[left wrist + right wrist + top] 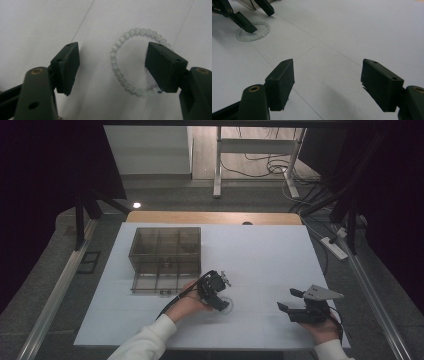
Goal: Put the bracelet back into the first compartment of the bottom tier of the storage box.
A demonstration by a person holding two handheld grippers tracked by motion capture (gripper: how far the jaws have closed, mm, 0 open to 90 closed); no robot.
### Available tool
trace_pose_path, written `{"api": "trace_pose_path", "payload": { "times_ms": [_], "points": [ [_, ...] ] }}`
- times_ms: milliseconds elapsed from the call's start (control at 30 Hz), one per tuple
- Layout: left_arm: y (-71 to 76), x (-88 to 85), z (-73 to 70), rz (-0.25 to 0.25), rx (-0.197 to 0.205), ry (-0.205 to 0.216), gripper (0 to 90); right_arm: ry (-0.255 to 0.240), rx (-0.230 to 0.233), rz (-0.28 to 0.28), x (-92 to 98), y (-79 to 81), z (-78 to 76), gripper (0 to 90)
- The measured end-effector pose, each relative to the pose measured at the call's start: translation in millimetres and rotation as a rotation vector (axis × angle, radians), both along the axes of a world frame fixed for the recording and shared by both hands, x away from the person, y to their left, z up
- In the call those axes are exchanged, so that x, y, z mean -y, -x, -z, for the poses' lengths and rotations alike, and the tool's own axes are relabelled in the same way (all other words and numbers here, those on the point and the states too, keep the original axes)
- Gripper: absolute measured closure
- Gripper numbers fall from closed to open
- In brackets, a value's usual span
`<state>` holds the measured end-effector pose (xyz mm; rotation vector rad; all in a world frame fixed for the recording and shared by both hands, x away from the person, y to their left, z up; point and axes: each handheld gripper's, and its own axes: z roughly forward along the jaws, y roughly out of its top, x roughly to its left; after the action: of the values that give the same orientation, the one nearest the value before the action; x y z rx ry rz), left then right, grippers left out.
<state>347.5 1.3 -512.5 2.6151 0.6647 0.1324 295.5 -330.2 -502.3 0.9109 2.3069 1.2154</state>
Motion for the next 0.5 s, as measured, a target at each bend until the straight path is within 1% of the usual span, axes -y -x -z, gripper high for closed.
{"api": "trace_pose_path", "payload": {
  "times_ms": [33,67,233,300,367,500],
  "points": [
    [0.1,-0.2,-0.2,0.002,-0.002,0.001,30.9,0.001,-0.001,-0.001,0.3,0.1,0.2,26.9],
    [-0.1,-0.5,0.0,0.010,-0.012,0.009,33.0,0.003,-0.001,0.000,0.3,0.1,0.5,26.9],
    [0.3,-1.4,-0.9,0.014,-0.016,0.015,41.8,0.005,-0.005,0.002,-0.2,-0.5,1.6,26.9],
    [-0.6,-3.2,-1.4,0.014,-0.016,0.016,49.0,0.008,-0.006,0.001,-0.6,-0.6,2.0,26.9],
    [-0.8,-3.8,-1.5,0.010,-0.015,0.018,54.3,0.011,-0.006,0.001,-1.0,-0.4,2.3,26.9],
    [2.3,-2.2,-1.8,0.020,-0.009,0.018,66.1,0.010,-0.003,0.001,-1.7,-0.3,2.5,26.9]
  ]
}}
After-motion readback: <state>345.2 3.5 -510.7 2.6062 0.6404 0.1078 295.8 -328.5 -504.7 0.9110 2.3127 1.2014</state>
